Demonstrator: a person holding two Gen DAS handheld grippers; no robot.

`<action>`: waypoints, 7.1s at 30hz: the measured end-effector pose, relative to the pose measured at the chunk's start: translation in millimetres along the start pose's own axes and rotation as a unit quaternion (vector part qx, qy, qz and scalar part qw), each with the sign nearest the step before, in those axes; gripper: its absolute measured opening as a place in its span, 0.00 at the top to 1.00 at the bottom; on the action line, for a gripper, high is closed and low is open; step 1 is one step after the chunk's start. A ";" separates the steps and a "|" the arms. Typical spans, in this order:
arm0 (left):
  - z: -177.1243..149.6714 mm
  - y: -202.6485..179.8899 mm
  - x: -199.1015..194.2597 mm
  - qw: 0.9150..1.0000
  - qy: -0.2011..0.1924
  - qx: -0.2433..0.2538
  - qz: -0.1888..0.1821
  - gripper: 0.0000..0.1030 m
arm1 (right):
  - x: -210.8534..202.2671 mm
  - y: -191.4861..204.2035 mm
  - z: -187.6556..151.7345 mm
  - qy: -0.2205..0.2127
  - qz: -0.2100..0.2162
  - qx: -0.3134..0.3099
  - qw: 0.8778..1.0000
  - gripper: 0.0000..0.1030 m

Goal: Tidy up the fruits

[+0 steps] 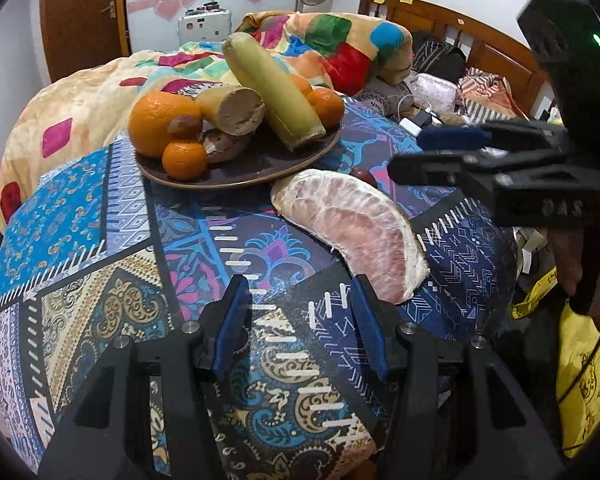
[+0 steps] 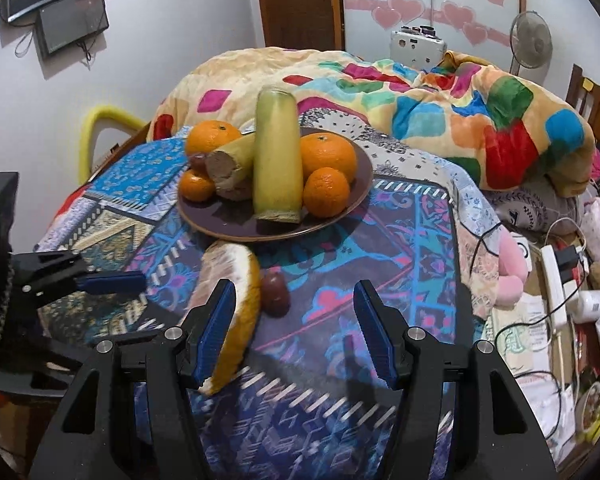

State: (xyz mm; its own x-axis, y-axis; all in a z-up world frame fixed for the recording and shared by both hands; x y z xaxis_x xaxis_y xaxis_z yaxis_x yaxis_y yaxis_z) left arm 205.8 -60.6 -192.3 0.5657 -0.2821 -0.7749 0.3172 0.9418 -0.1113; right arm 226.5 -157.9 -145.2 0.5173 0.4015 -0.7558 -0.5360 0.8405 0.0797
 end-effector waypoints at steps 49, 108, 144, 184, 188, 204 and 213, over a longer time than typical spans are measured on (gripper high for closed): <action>48.1 -40.0 45.0 1.000 0.014 -0.003 0.017 0.53 | -18.1 -61.9 -21.0 -0.065 -0.005 0.053 0.996 0.57; 71.2 30.0 -1.2 0.996 -0.060 -0.038 0.057 0.65 | 41.5 -26.7 26.9 -0.008 0.034 0.002 0.999 0.69; 84.2 121.5 -30.9 0.984 -0.127 -0.074 0.099 0.49 | 77.3 56.5 129.5 -0.020 0.063 -0.024 0.998 0.75; 49.6 -4.8 -277.9 0.918 -0.369 -0.056 0.131 0.31 | -207.9 85.9 66.9 -0.338 -0.052 -0.015 0.940 0.41; 38.1 -12.2 -295.3 0.908 -0.391 -0.054 0.142 0.16 | -218.5 89.1 59.2 -0.353 -0.064 -0.011 0.933 0.27; 23.9 -24.0 -301.5 0.901 -0.400 -0.045 0.159 0.00 | -232.1 90.0 42.1 -0.374 -0.103 -0.009 0.922 0.00; 22.1 -20.9 -302.9 0.901 -0.401 -0.050 0.159 0.00 | -235.3 92.7 37.7 -0.374 -0.099 -0.010 0.922 0.00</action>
State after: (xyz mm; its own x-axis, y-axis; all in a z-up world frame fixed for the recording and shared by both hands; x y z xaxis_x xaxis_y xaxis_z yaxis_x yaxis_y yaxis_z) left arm 44.6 1.1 58.5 0.9965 0.0017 -0.0839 -0.0058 0.9988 -0.0487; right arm 80.3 -160.7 64.6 0.9177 0.3860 -0.0940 -0.3902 0.9202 -0.0303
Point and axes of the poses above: each gripper's, at about its wrist camera, not at the fingertips, and x roughly the way its jaws point, y to its left, z to its top, the point moved 7 cm from there along x, roughly the way its jaws point, and after that the axes turned 2 degrees about -x, right-handed, at the moved point
